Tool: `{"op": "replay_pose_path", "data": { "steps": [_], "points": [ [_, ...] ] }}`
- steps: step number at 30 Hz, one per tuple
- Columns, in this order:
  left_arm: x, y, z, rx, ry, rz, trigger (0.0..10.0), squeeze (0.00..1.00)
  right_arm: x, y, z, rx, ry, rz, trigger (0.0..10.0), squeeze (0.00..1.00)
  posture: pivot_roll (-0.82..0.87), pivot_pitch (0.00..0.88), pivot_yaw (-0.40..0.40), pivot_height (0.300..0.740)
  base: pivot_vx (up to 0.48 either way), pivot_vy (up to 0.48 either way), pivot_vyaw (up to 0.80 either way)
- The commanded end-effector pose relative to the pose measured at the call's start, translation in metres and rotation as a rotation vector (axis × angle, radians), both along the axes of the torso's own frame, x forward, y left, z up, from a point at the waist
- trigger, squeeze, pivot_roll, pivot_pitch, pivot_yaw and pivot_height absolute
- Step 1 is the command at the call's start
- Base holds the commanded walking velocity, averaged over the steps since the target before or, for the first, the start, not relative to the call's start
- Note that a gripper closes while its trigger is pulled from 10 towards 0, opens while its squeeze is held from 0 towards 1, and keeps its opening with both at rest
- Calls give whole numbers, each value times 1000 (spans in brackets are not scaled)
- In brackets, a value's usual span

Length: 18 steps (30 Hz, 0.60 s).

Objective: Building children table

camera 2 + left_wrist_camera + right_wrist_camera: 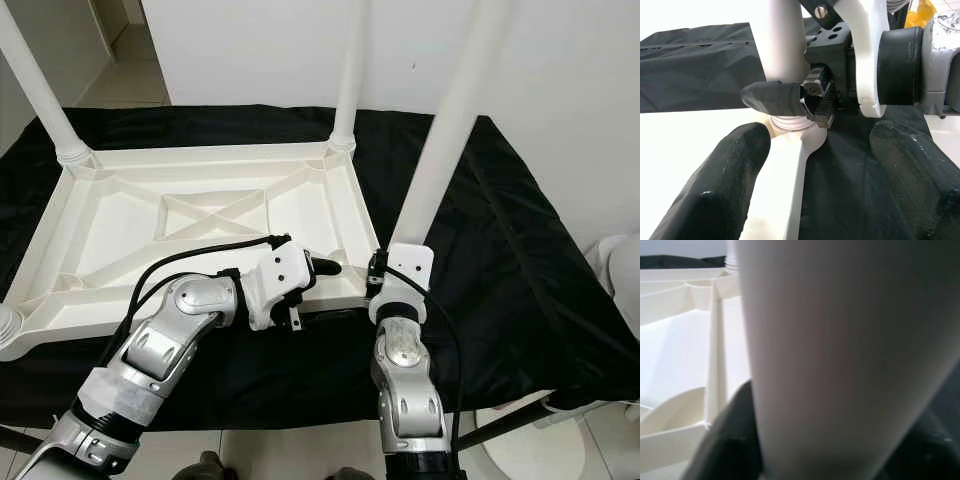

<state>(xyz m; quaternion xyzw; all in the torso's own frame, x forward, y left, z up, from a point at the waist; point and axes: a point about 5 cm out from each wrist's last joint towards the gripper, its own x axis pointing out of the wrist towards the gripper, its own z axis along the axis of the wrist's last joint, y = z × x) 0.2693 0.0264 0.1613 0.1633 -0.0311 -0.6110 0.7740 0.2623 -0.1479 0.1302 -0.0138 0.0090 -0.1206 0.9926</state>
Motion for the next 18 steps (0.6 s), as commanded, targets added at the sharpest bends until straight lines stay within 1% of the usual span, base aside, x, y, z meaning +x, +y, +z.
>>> {"op": "replay_pose_path", "data": {
  "steps": [1, 4, 6, 7, 9, 10, 11, 12, 13, 14, 15, 16, 18],
  "points": [
    [1, 0, -1, -9, -7, 38, 10000, 0, -5, 3, -10, 53, 52, -53, 10000, 1000, -38, 0, -11, 740, 0, 0, 0],
    [0, 0, -1, -11, -6, 39, 10000, 0, -5, -1, -12, 50, 54, -28, 10000, 1000, -38, 0, -17, 740, 0, 0, 0],
    [0, -1, -2, -10, -8, 39, 10000, 0, -7, -8, -14, 39, 53, 0, 10000, 1000, -34, 0, -22, 740, 0, 0, 0],
    [0, -1, -2, -10, -8, 39, 10000, 0, -7, -8, -14, 39, 53, 0, 10000, 1000, -34, 0, -22, 740, 0, 0, 0],
    [0, 0, -2, -10, -8, 40, 10000, 0, -10, -11, -13, 43, 45, 36, 10000, 1000, -35, 0, -24, 740, 0, 0, 0],
    [1, 1, -2, -10, -10, 44, 10000, 0, -13, -17, -13, 24, 47, 78, 10000, 1000, -35, 0, -24, 740, 0, 0, 0],
    [1, 1, -2, -10, -10, 44, 10000, 0, -13, -17, -13, 24, 47, 78, 10000, 1000, -35, 0, -24, 740, 0, 0, 0],
    [1, 1, -2, -10, -10, 45, 10000, 0, -13, -18, -13, 19, 46, 104, 10000, 1000, -35, 0, -24, 740, 0, 0, 0],
    [2, 1, -2, -10, -11, 46, 10000, 0, -14, -24, -13, 2, 45, 159, 10000, 1000, -35, 0, -23, 740, 0, 0, 0],
    [2, 1, -2, -10, -11, 46, 10000, 0, -14, -24, -13, 2, 45, 159, 10000, 1000, -35, 0, -23, 740, 0, 0, 0],
    [2, 1, -2, -10, -11, 46, 10000, 0, -13, -25, -12, -2, 40, 193, 10000, 0, -38, 0, -20, 740, 0, 0, 0],
    [2, 1, -2, -10, -11, 46, 10000, 0, -13, -26, -12, -4, 36, 213, 10000, 0, -38, 0, -20, 740, 0, 0, 0],
    [1, 0, -2, -11, -11, 39, 10000, 0, -11, -33, -7, -58, 7, 290, 10000, 0, -40, 0, -18, 740, 0, 0, 0]
  ]
}}
